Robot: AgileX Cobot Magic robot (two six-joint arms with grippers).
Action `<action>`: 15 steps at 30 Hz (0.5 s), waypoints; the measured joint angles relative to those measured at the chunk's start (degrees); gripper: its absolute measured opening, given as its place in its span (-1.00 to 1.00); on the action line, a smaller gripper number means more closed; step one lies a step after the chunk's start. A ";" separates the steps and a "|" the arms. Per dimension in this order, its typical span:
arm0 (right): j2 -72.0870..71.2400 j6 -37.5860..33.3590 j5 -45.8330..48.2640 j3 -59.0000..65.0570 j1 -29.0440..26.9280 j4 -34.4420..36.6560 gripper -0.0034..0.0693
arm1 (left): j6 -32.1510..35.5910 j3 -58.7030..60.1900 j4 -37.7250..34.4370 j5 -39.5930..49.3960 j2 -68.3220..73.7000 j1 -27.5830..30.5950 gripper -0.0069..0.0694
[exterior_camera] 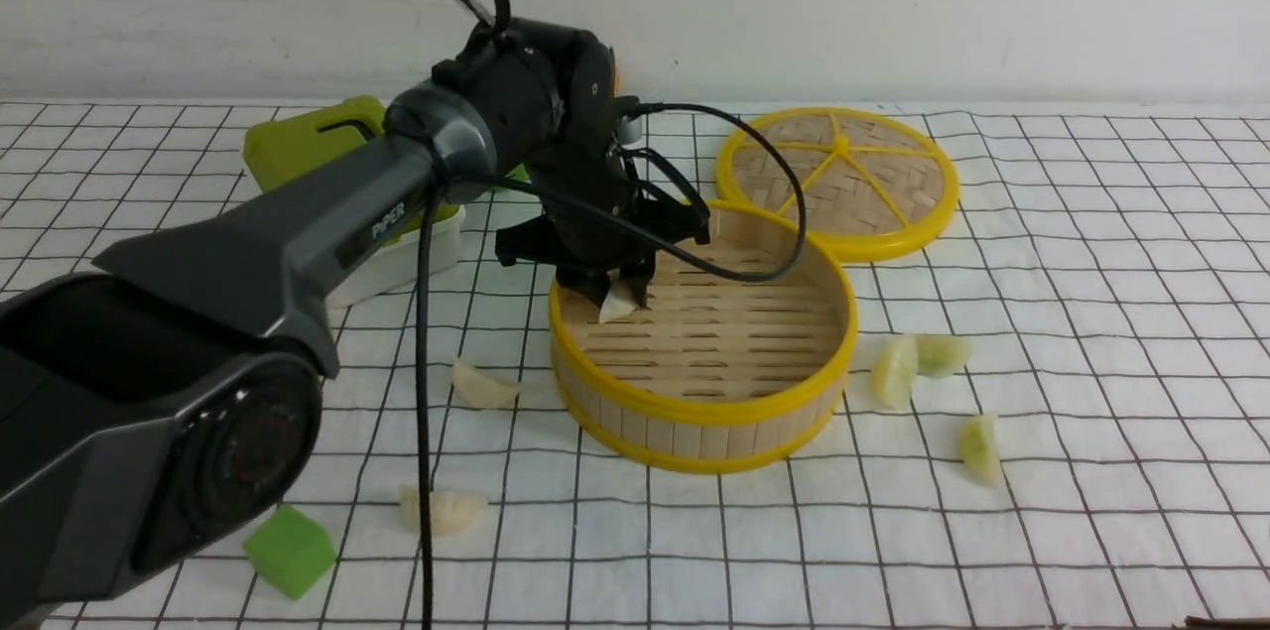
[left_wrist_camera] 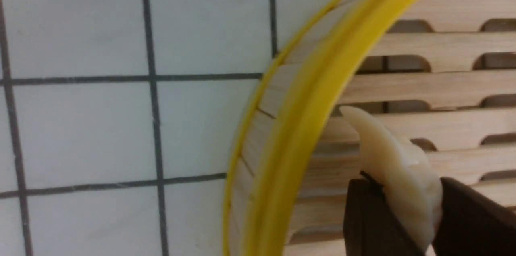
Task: Put the dumplings into the steamer on the table with the white tablecloth.
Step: 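Place the dumpling into the bamboo steamer basket with the left gripper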
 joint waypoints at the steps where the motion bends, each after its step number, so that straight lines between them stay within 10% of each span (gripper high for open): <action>1: 0.00 0.00 0.00 0.00 0.00 0.00 -0.80 | 0.30 0.00 -0.12 -0.03 0.05 0.00 -0.31; 9: 0.00 0.00 0.00 0.00 0.00 0.25 -0.78 | 1.51 -0.05 -1.83 0.77 -0.30 0.00 0.23; 15: 0.00 0.00 0.00 0.00 0.00 0.32 -0.77 | 2.44 0.00 3.00 5.82 -6.98 0.05 0.29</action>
